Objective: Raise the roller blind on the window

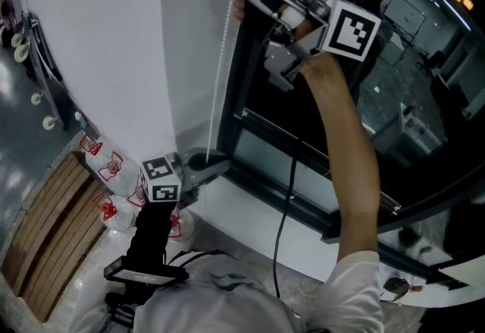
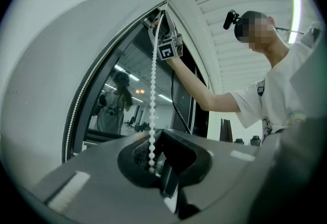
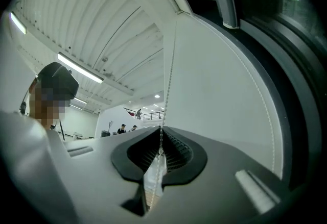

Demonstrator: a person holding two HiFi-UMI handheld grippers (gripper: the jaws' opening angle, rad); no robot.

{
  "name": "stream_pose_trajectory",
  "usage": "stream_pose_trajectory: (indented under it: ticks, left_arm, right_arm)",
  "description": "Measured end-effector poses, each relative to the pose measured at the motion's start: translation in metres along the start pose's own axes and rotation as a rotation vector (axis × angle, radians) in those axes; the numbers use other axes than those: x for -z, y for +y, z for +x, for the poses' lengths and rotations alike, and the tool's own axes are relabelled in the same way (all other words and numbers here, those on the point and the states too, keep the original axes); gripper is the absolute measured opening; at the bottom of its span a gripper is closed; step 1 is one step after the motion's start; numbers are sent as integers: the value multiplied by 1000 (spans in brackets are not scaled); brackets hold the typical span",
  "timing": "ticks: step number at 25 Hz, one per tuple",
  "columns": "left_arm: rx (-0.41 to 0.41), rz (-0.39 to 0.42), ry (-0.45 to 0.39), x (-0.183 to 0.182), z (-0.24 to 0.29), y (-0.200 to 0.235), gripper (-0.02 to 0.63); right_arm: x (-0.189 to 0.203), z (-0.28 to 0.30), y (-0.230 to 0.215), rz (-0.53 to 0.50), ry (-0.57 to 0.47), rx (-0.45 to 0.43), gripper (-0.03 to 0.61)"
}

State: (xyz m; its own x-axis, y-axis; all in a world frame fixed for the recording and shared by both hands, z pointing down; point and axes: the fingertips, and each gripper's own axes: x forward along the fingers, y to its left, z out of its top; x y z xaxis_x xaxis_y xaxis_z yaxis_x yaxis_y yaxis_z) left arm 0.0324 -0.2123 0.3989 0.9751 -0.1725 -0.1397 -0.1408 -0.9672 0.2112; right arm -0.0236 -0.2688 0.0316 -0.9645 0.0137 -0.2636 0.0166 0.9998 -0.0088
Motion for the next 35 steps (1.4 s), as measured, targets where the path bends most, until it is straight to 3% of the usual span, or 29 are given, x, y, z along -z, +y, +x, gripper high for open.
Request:
stream_pose_trajectory:
  ticks: [4, 8, 14, 35]
  left_arm:
    - [1, -7, 3, 2, 0, 1, -2]
    - [2, -14, 2, 1, 1, -1, -2]
    - [3, -10, 7, 0, 2, 0, -2]
    - [-3, -14, 5, 3, 0, 2, -2]
  right_arm:
    - [16, 0, 4, 14, 45, -3, 15]
    - [71, -5, 3, 66, 127, 13, 15]
    - [102, -22, 0, 122, 101, 40, 15]
    - [228, -50, 12, 275, 193, 80, 15]
